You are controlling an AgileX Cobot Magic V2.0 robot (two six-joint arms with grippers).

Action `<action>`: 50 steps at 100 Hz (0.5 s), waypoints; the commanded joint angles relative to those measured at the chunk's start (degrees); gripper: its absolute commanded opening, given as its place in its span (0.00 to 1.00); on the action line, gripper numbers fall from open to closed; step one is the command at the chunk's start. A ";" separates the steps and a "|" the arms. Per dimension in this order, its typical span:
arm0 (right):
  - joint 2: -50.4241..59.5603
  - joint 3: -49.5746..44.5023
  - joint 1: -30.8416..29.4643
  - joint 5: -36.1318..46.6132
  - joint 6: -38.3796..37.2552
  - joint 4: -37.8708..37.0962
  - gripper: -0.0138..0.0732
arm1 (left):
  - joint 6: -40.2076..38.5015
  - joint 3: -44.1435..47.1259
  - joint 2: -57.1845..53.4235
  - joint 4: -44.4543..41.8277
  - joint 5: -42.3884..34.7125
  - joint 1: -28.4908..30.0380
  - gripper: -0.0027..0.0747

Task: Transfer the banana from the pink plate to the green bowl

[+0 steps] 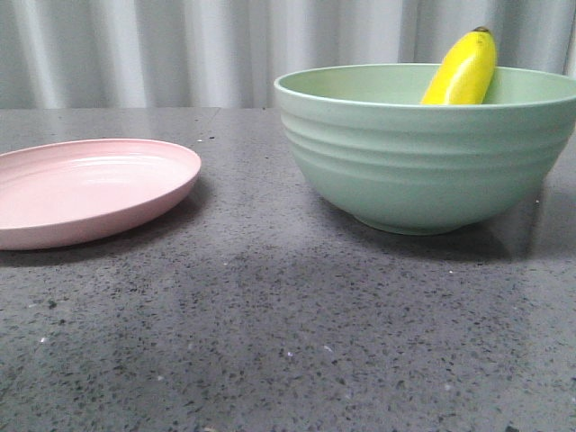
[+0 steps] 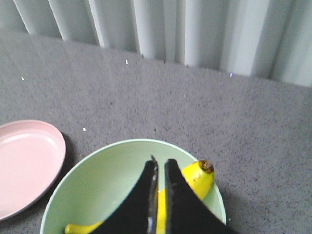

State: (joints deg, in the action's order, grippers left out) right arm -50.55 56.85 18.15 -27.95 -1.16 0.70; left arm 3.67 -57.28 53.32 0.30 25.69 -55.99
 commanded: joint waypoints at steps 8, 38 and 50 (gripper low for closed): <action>10.43 -9.37 -0.08 14.48 0.53 -0.70 0.09 | -0.43 5.93 -7.34 0.64 -9.35 -0.33 0.01; 29.25 -30.53 -0.08 23.34 0.53 -0.70 0.09 | -0.43 25.16 -26.11 3.99 -19.49 -0.33 0.01; 35.32 -36.43 -0.08 24.03 0.53 -0.70 0.09 | -0.43 31.04 -33.66 4.46 -19.64 -0.33 0.01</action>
State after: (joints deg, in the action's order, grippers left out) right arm -18.51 22.28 18.15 -9.82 -1.16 0.66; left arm 3.67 -28.19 23.85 3.71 11.62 -55.99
